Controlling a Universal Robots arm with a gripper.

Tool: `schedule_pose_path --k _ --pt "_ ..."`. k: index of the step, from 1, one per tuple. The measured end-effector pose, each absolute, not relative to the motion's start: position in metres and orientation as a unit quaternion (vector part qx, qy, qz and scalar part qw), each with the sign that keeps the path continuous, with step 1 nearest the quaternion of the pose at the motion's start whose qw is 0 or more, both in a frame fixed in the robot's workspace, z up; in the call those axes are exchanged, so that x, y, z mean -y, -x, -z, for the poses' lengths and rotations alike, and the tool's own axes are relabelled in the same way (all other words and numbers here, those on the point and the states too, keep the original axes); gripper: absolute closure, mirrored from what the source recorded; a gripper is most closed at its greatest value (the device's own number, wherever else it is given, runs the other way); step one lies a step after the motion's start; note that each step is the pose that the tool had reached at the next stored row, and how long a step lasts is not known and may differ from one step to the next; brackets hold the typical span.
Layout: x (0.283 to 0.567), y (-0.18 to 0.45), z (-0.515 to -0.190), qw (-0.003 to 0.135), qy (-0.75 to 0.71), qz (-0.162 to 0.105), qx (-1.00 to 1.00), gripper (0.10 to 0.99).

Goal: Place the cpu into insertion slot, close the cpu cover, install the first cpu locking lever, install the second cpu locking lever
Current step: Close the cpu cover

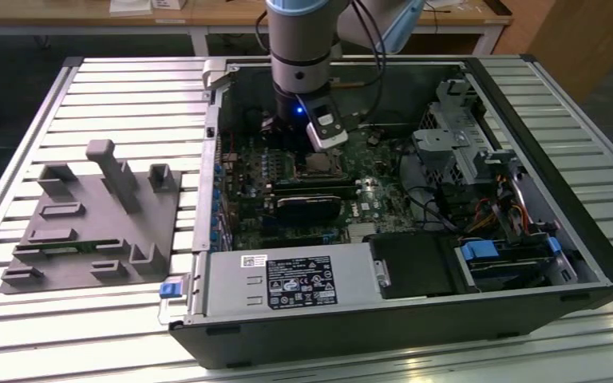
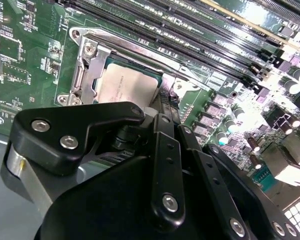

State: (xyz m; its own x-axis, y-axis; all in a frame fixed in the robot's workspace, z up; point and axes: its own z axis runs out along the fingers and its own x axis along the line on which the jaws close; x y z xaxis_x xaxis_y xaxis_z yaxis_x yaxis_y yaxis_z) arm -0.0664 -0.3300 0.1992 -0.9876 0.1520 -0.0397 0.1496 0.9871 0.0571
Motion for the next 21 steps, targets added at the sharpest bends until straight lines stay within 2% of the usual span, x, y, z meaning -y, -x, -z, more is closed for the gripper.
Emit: schedule_pose_path --k 21 --pt "0.33 0.0627 -0.1996 0.022 -0.076 -0.027 -0.997 0.98"
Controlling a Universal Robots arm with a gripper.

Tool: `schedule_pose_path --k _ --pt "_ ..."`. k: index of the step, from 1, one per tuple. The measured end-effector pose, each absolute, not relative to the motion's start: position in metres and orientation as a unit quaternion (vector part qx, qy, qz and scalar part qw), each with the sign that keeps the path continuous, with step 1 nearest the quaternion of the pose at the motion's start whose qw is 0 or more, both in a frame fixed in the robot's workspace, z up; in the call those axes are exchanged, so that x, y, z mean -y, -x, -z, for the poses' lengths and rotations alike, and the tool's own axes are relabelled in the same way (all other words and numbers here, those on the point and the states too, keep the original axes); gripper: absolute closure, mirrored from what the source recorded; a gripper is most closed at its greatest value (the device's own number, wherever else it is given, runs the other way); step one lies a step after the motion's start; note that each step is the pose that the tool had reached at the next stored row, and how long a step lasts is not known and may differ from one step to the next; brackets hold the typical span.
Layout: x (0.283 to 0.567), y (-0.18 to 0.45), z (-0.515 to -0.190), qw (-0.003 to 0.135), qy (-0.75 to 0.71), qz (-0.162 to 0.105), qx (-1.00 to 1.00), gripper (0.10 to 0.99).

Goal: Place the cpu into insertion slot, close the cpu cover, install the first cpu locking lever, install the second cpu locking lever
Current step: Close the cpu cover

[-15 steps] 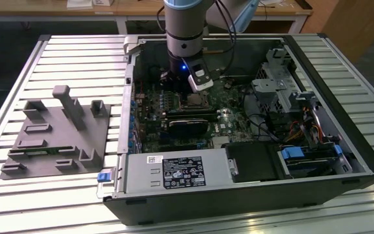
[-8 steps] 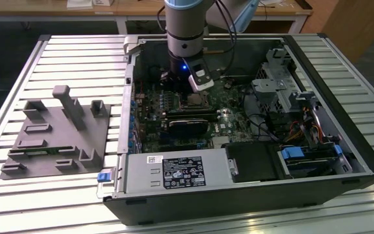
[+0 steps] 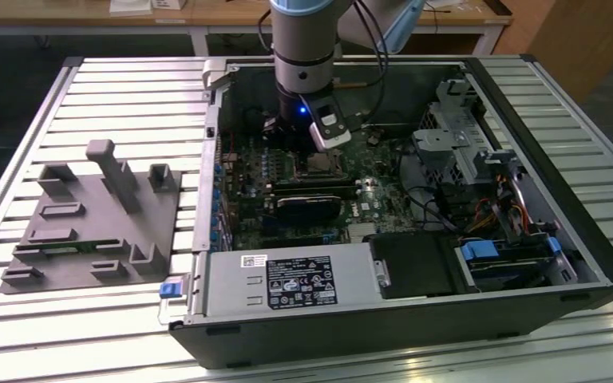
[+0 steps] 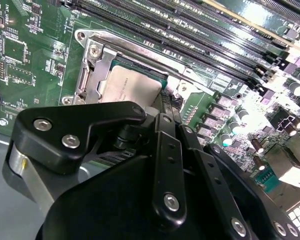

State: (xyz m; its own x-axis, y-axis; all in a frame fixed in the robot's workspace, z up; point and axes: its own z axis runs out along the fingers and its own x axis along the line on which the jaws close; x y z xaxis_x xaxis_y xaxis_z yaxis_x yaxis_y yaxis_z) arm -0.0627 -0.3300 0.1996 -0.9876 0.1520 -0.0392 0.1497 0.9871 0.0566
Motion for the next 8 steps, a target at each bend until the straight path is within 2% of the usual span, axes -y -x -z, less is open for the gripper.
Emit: schedule_pose_path --k 8 --pt "0.33 0.0627 -0.2087 0.022 -0.076 -0.027 -0.997 0.98"
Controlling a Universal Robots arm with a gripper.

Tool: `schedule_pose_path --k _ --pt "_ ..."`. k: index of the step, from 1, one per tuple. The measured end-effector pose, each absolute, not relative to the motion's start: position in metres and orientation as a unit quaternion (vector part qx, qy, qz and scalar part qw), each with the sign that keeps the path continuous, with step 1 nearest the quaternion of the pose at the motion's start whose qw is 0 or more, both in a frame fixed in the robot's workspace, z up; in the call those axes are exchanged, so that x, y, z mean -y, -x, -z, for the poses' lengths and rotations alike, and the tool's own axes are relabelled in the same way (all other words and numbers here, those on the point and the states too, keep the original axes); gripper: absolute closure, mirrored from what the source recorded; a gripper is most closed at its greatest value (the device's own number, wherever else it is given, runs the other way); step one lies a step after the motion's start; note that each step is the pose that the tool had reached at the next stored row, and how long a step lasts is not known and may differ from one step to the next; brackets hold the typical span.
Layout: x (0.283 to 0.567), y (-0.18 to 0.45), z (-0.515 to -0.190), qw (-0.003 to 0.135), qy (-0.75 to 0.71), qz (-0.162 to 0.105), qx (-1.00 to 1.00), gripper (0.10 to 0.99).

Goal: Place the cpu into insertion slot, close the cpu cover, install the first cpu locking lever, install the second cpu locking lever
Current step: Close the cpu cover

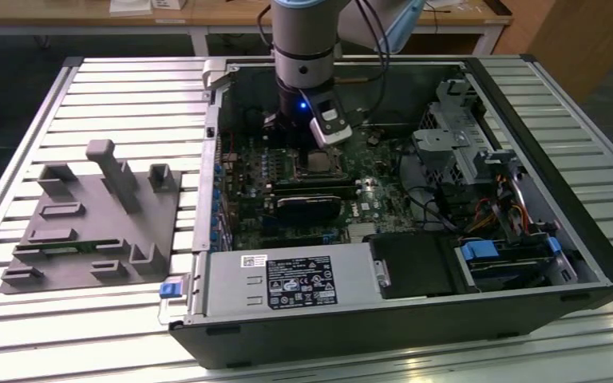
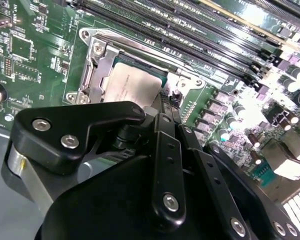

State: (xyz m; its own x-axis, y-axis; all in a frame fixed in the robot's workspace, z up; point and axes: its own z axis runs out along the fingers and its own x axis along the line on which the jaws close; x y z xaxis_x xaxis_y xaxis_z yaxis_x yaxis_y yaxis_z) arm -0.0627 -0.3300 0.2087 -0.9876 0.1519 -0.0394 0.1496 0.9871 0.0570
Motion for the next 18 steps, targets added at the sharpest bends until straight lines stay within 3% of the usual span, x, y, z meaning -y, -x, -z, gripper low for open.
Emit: schedule_pose_path --k 18 --pt "0.33 0.046 -0.219 0.022 -0.076 -0.027 -0.997 0.98"
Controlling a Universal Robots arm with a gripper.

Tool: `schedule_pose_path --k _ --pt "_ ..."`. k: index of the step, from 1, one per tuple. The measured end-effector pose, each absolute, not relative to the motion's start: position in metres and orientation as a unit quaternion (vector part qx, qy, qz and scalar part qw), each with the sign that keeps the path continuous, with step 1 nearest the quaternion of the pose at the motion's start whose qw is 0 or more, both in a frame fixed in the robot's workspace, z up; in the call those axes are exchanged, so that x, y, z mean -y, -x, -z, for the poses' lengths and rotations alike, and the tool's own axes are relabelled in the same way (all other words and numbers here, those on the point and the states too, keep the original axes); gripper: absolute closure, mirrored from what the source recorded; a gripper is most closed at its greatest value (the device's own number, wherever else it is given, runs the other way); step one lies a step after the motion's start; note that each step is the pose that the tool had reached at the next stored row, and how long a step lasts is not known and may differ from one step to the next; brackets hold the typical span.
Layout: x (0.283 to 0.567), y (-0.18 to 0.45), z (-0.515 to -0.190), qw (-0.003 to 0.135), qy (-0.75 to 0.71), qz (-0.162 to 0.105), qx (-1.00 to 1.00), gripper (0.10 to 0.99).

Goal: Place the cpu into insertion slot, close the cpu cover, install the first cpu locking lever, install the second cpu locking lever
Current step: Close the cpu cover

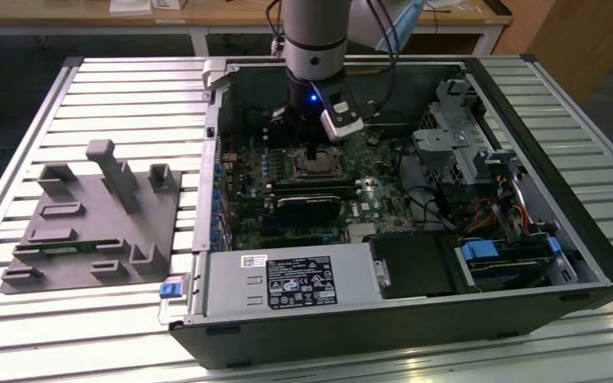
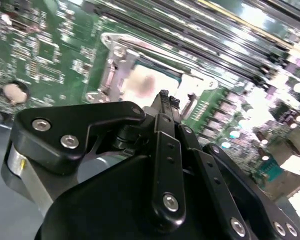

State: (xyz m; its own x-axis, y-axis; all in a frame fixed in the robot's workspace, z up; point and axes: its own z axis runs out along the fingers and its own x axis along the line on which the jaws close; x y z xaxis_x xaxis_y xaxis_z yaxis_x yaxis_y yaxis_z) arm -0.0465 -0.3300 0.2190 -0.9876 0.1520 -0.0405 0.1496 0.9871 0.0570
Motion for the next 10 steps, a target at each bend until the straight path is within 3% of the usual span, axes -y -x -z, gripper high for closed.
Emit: schedule_pose_path --k 10 --pt "0.33 0.033 -0.222 0.022 -0.076 -0.027 -0.997 0.98"
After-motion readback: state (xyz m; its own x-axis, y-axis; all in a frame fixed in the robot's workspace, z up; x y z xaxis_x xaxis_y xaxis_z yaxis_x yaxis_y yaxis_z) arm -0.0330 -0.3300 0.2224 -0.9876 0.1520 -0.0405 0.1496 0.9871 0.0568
